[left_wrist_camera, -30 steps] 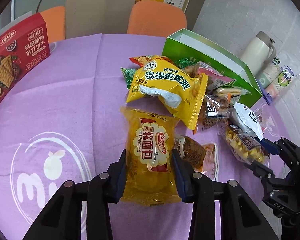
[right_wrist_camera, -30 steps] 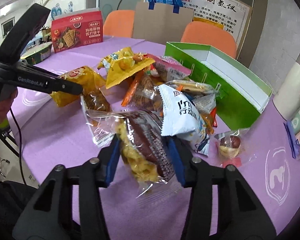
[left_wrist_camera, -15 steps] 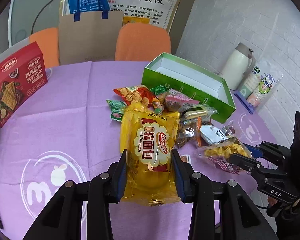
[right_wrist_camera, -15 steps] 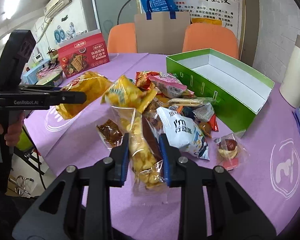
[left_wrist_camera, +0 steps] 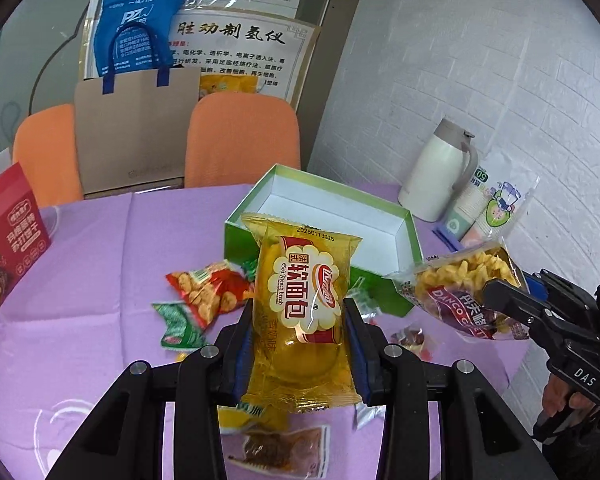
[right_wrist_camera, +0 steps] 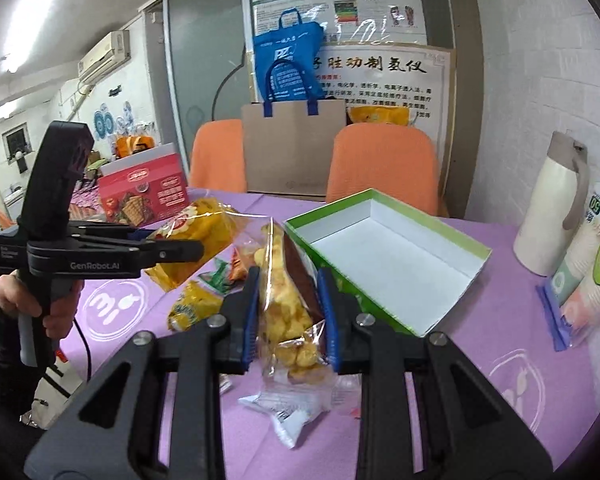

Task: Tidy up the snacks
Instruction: 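Carry both bags over the green box and open both tools to drop them, then withdraw both tools from the box back to the snack pile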

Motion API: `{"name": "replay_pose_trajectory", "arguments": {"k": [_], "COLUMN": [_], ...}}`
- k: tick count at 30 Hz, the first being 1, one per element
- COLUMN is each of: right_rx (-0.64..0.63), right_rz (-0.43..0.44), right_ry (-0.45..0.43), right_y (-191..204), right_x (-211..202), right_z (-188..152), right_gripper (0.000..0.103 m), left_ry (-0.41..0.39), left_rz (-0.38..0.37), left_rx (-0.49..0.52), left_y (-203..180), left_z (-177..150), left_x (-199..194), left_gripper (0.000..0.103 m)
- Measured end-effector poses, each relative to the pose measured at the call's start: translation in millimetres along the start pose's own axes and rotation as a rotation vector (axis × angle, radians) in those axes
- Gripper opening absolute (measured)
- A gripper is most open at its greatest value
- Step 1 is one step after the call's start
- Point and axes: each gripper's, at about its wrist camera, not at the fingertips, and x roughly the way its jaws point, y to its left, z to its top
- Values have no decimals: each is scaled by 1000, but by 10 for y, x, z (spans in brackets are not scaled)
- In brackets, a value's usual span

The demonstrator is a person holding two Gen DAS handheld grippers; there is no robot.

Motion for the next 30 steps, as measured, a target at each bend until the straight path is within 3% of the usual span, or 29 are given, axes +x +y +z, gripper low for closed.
{"name": "replay_pose_trajectory", "arguments": {"k": [6, 12, 18, 24, 26, 27, 28, 29, 30], "right_rx": [8, 3, -124, -220, -231, -227, -212, -191, -172], "right_rz": [-163, -230, -313, -385, -394, -375, -357, -355, -365], "right_ry": [36, 88, 72, 45, 27, 27, 44, 61, 56], "right_y": [-428, -746, -720, -673, -706, -735, -769, -807, -842], "right_x": [392, 838, 1064, 1253, 1310, 1334, 1371, 1393, 1374], "right_z": [57, -13, -4, -18, -28, -34, -28, -19, -18], "right_gripper": [29, 29, 29, 29, 33, 37, 55, 68, 69], "left_ry": [27, 98, 170, 160, 140, 135, 135, 124, 105], "left_rz": [-25, -33, -4, 19, 33, 37, 50, 73, 97], "left_rx": [2, -36, -110, -118, -136, -146, -156, -162, -161], "left_y": [-225, -292, -195, -156, -109, -79, -51, -31, -12], "left_z": [436, 682, 745, 776, 782, 783, 783, 779, 778], "left_x": [552, 1223, 1789, 1964, 1961, 1956, 1944, 1919, 1885], "left_gripper": [40, 40, 40, 41, 47, 68, 89, 91, 91]}}
